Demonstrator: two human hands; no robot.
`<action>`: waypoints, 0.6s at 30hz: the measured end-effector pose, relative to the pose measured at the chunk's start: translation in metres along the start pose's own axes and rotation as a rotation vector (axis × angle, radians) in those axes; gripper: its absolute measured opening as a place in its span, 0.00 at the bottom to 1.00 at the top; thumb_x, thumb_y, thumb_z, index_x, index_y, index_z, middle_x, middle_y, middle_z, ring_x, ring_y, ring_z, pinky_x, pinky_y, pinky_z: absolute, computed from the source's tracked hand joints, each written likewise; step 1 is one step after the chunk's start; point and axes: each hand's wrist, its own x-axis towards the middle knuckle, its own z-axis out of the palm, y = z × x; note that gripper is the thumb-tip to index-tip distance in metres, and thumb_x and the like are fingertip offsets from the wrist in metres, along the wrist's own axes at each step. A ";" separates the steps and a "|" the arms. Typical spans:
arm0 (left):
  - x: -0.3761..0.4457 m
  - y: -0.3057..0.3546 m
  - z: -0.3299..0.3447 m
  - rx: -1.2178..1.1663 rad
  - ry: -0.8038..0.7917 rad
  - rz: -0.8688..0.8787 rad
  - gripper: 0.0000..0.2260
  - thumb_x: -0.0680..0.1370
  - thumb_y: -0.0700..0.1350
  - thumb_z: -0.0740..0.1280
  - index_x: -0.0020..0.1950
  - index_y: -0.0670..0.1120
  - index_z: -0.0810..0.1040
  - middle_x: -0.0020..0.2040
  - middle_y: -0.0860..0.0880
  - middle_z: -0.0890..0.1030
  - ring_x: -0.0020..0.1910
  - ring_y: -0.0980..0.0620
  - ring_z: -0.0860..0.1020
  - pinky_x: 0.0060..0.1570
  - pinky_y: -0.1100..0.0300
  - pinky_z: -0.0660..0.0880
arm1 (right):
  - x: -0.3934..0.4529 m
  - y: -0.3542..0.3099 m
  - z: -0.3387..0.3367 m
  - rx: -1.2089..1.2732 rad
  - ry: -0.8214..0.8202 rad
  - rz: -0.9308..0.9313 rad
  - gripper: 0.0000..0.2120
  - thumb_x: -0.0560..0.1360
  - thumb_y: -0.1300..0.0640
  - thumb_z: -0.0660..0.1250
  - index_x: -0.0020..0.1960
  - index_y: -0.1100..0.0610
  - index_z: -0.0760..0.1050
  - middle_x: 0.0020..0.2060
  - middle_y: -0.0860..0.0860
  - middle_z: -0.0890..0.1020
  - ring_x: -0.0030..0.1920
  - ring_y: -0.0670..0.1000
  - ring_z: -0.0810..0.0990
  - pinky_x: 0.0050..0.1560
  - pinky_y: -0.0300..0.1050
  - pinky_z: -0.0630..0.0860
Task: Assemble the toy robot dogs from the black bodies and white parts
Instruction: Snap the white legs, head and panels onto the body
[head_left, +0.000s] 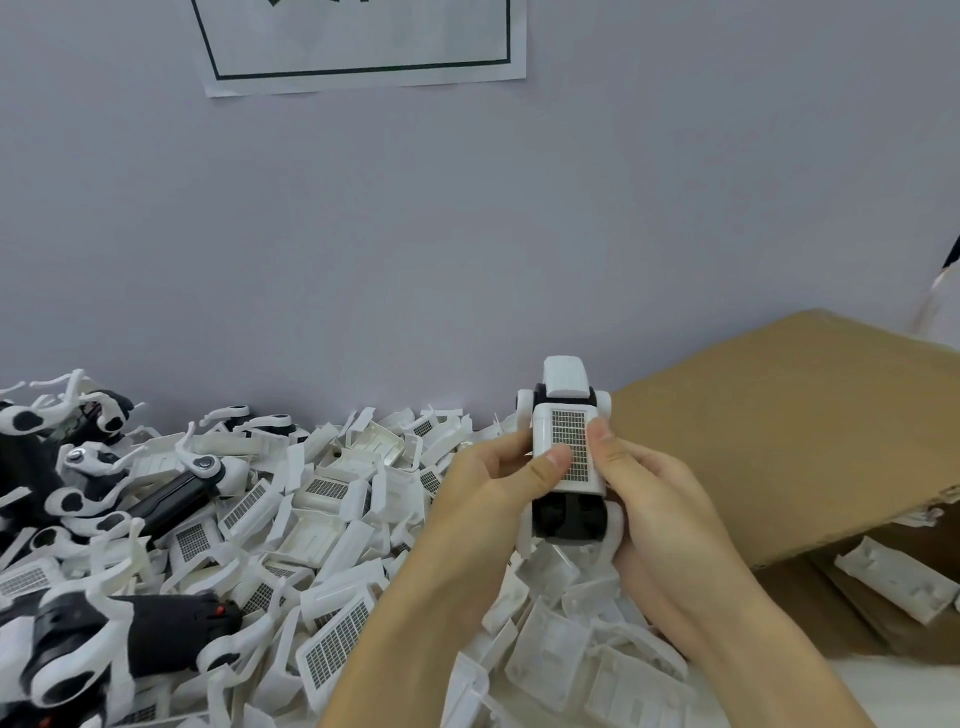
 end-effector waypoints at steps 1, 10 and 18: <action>0.000 0.000 0.000 -0.013 0.023 -0.005 0.12 0.80 0.43 0.67 0.61 0.42 0.83 0.55 0.40 0.86 0.57 0.41 0.84 0.65 0.38 0.76 | -0.001 -0.001 -0.001 0.009 -0.035 0.004 0.18 0.77 0.48 0.65 0.58 0.57 0.84 0.53 0.61 0.86 0.56 0.60 0.85 0.59 0.59 0.79; 0.001 -0.005 0.012 0.032 0.134 0.020 0.11 0.84 0.40 0.63 0.61 0.43 0.83 0.51 0.42 0.87 0.52 0.43 0.86 0.58 0.41 0.80 | -0.001 -0.001 -0.002 -0.121 0.022 -0.056 0.13 0.81 0.58 0.63 0.61 0.56 0.82 0.53 0.56 0.87 0.57 0.57 0.85 0.63 0.62 0.77; 0.002 -0.003 0.011 -0.071 0.167 0.009 0.10 0.81 0.40 0.66 0.59 0.41 0.84 0.52 0.37 0.86 0.55 0.37 0.84 0.58 0.40 0.80 | -0.002 0.001 0.003 -0.202 0.026 -0.124 0.09 0.80 0.53 0.66 0.55 0.50 0.85 0.47 0.51 0.88 0.51 0.50 0.87 0.48 0.42 0.82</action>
